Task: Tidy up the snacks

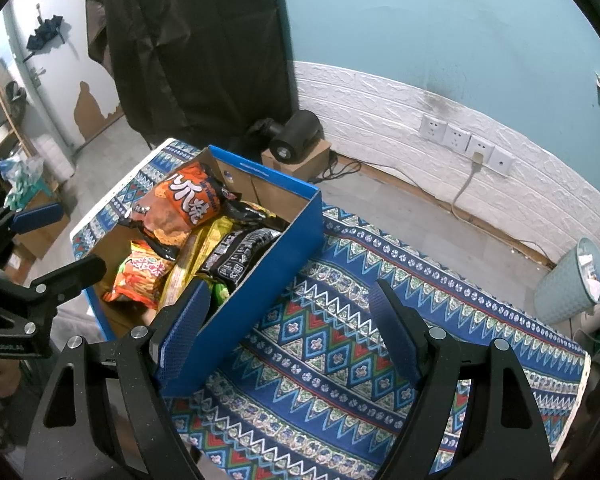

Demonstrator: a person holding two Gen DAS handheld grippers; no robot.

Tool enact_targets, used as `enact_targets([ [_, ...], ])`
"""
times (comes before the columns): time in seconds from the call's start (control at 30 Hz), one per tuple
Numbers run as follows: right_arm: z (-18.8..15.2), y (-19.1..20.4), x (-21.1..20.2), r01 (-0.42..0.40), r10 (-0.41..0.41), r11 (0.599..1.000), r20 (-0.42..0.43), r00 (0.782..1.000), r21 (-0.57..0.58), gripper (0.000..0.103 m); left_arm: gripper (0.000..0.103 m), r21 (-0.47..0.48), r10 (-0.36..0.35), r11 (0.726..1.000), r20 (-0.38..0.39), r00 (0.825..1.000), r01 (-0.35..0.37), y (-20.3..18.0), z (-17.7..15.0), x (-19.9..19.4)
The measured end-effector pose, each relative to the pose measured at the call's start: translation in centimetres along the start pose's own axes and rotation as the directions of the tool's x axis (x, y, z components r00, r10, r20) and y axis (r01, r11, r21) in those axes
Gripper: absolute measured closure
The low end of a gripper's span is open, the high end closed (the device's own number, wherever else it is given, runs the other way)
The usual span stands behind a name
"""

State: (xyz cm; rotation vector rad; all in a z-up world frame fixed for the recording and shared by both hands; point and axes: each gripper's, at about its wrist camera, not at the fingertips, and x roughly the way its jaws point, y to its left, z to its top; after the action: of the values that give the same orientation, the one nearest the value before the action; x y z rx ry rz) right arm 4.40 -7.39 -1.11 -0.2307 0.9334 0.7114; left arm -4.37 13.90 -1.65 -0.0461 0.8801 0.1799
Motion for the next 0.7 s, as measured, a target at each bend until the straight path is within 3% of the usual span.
enact_targets([
  [0.7,0.11,-0.1,0.08,0.004,-0.004,1.0,-0.003,1.0,0.002,0.022,0.004,-0.012,-0.01,1.0,-0.019,1.0,0.01,-0.15,-0.3,0.28],
])
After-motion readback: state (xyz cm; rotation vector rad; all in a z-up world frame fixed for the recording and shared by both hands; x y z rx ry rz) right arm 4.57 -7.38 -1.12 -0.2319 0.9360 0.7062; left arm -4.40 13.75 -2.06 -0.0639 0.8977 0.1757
